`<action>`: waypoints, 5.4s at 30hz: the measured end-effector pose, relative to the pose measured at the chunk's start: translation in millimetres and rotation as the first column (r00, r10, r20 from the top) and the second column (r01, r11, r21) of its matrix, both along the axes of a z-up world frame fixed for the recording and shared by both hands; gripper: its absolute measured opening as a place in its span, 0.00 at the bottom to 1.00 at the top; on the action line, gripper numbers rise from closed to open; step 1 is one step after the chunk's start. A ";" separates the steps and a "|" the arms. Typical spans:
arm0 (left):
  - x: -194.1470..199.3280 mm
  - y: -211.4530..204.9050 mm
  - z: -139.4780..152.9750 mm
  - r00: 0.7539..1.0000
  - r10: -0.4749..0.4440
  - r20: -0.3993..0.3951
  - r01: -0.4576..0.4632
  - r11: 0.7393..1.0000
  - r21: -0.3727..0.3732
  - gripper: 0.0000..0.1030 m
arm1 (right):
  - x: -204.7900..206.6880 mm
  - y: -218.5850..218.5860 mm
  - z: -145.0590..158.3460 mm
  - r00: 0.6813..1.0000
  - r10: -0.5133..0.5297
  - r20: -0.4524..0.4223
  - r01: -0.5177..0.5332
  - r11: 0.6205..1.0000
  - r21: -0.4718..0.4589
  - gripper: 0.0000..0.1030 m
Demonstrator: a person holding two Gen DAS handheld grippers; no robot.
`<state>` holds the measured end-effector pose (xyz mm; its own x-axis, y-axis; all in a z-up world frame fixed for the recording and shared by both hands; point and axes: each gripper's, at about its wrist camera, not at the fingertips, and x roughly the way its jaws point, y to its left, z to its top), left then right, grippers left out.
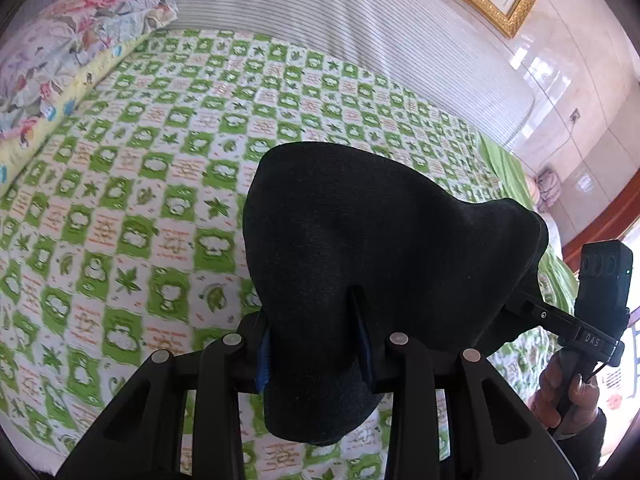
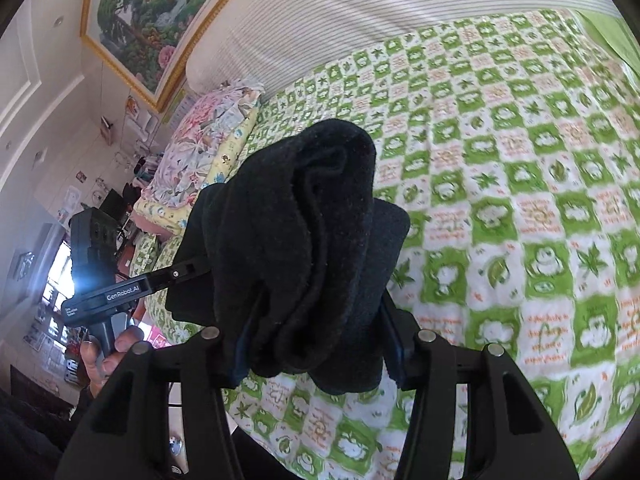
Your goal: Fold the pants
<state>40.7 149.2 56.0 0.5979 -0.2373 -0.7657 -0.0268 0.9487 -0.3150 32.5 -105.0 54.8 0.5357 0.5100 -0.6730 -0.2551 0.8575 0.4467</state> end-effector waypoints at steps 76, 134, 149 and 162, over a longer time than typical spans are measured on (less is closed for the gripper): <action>102.9 50.2 -43.5 0.992 0.128 -0.015 -0.124 0.980 0.158 0.63 | 189.6 28.1 -55.1 0.990 0.072 -0.125 -0.086 0.990 -0.110 0.62; 18.8 5.9 -8.6 0.982 0.138 0.129 -0.173 0.930 0.323 0.81 | 116.0 51.2 -11.8 0.978 0.201 0.048 -0.186 0.957 -0.225 0.82; -4.1 -5.4 -1.7 0.974 0.136 0.180 -0.205 0.868 0.453 0.82 | 101.5 74.2 -16.2 0.947 0.316 0.055 -0.281 0.900 -0.333 0.82; -3.1 -4.7 -1.8 0.975 0.128 0.180 -0.197 0.874 0.445 0.83 | 99.6 94.9 -24.3 0.901 0.431 0.051 -0.366 0.818 -0.443 0.86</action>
<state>37.7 144.5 54.2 0.7070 0.2281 -0.6694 -0.1809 0.9734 0.1407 132.1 -10.1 30.5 0.4528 0.3920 -0.8008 -0.6479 0.7617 0.0065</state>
